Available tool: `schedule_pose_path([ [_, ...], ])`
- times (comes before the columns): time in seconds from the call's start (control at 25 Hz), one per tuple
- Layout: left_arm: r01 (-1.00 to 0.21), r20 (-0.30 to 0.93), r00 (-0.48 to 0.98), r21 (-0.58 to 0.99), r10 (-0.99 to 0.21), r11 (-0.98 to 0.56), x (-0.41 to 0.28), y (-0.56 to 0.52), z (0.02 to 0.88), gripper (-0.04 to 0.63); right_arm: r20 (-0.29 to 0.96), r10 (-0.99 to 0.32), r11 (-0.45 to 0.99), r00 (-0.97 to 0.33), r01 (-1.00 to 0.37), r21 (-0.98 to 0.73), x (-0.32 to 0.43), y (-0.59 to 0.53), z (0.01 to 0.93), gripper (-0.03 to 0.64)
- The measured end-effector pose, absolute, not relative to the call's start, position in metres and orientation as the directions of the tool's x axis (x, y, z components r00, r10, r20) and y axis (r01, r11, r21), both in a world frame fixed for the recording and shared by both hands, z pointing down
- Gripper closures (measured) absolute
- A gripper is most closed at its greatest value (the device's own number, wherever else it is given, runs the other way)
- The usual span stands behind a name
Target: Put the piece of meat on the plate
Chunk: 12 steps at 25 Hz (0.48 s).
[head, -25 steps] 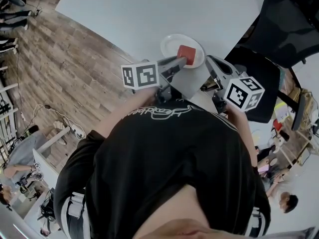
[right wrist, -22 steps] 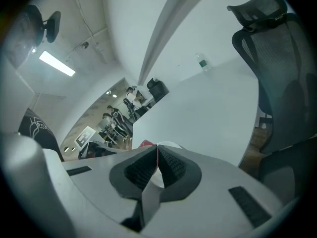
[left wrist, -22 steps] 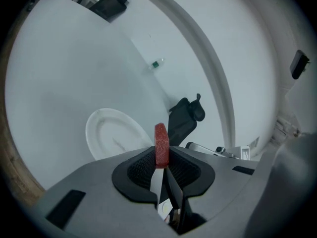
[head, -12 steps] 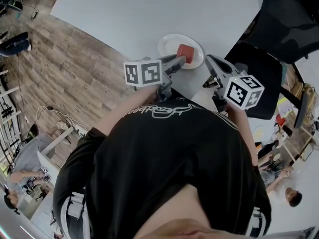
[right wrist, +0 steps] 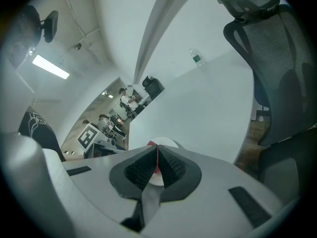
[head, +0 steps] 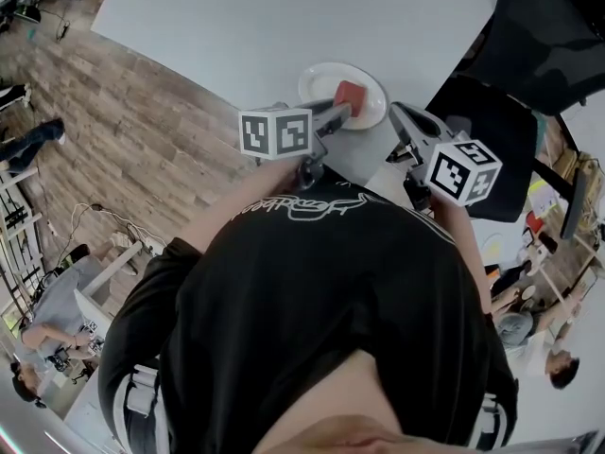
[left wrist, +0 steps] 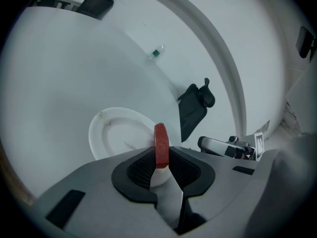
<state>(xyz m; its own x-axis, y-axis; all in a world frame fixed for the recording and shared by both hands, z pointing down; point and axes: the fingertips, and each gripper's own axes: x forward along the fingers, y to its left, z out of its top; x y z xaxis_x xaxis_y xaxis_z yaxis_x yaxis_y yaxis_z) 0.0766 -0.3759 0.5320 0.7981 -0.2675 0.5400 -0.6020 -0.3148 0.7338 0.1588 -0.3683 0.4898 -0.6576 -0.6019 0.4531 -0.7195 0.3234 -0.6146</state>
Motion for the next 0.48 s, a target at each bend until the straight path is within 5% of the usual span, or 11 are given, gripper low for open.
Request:
schedule_pose_path([
  [0.48, -0.663, 0.599, 0.748, 0.645, -0.287, -0.381, 0.0687, -0.3819, 0.5380, 0.494, 0.461, -0.591, 0.319, -0.662, -0.717, -0.621, 0.1578, -0.3648, 0.4946, 0.604],
])
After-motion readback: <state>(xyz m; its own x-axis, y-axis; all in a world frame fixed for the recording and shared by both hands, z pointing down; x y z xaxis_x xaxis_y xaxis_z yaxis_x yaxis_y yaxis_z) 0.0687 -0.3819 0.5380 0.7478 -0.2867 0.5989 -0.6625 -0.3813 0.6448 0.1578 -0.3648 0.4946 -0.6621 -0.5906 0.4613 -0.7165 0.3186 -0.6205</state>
